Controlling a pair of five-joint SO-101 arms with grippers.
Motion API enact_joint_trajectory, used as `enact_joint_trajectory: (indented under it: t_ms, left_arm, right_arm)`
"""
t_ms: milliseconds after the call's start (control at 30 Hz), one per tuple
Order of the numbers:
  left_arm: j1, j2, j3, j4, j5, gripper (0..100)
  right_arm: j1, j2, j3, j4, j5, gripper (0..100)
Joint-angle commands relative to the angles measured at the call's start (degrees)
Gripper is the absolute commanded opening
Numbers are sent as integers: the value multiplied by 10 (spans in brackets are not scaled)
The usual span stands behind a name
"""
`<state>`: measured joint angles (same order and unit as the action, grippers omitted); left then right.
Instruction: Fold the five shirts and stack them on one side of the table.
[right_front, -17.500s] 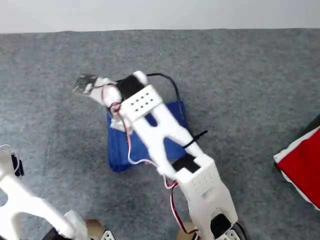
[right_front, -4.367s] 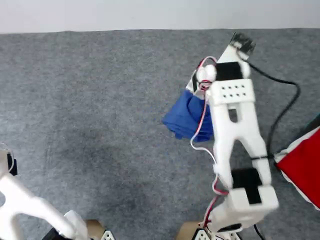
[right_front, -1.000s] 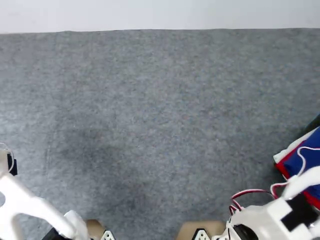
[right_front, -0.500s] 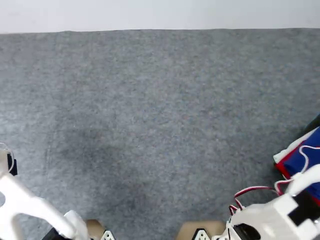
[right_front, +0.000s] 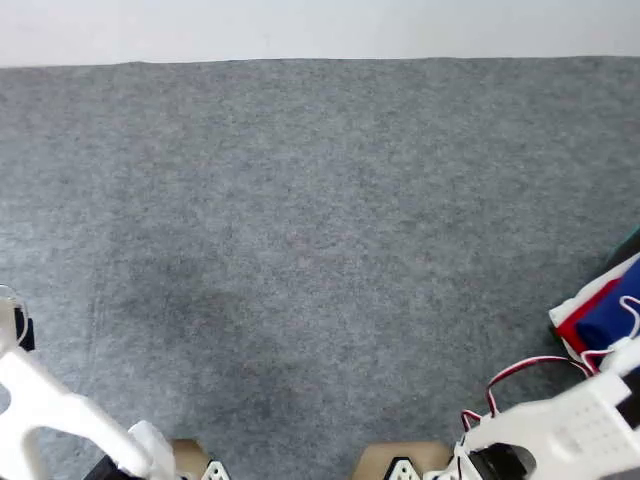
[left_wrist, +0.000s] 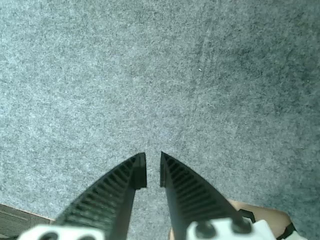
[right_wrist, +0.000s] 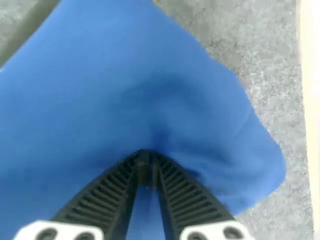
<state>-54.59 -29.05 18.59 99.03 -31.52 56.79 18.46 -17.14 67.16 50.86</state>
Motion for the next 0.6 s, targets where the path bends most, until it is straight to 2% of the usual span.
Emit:
enact_joint_trajectory:
  t_ms: [0,200,333,567]
  left_arm:
    - [5,-13,6,13,-6,54]
    - [5,-17,11,9,-6,54]
    - [5,-17,10,9,-6,54]
    - [5,-17,11,9,-6,54]
  right_arm:
    - [-12,-80,-58,70,4,14]
    - [-22,-140,-64,188,4,15]
    - [-48,-117,-40,249,3,15]
    - [-109,-29,40,227,-72,12]
